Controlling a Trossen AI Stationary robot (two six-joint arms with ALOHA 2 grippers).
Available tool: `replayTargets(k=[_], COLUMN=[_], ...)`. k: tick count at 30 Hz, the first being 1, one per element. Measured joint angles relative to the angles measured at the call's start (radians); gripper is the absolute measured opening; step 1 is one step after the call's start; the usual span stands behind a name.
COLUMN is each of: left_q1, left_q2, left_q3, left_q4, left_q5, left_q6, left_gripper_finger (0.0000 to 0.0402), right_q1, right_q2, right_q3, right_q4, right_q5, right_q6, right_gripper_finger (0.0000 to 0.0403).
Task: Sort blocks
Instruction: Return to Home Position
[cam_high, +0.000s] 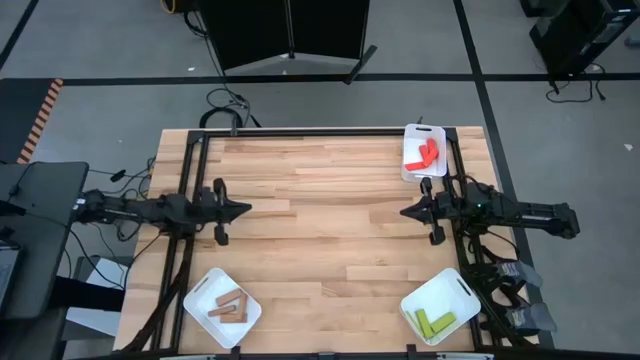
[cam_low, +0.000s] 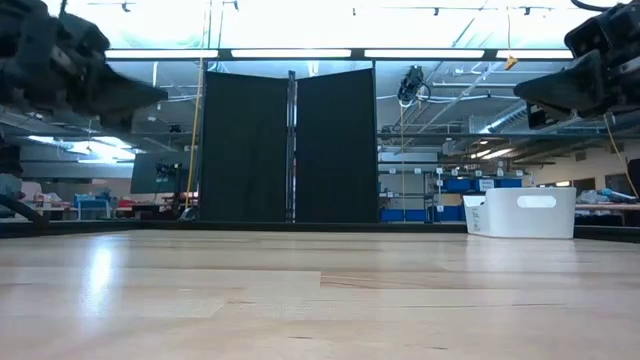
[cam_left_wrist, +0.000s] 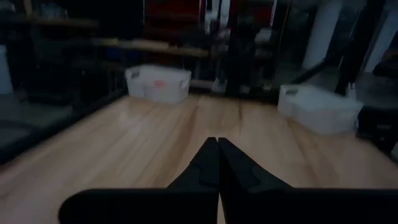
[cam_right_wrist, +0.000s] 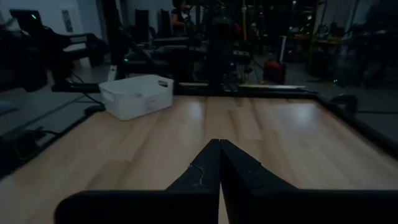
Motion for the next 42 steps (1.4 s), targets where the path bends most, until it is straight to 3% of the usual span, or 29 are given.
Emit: replayTargets(k=[3, 14, 42], left_q1=[-0.004, -0.004, -0.004], left_q2=[-0.074, -0.052, -0.049], left_q3=[0.001, 0.004, 0.003], left_q4=[-0.005, -0.012, 0.023], left_q5=[0.032, -0.001, -0.003], left_q6=[0.030, 0.047, 0.044], left_gripper_finger=[0.0001, 0.0025, 0.0028], right_q1=[0.000, 0.000, 0.000], right_q2=[0.010, 0.014, 0.014], right_q3=[0.000, 0.000, 0.000], right_q4=[-0.001, 0.017, 0.016], right_q5=[0.014, 0.014, 0.014], right_q6=[-0.011, 0.000, 0.001], right_gripper_finger=[0.0023, 0.0029, 0.0031])
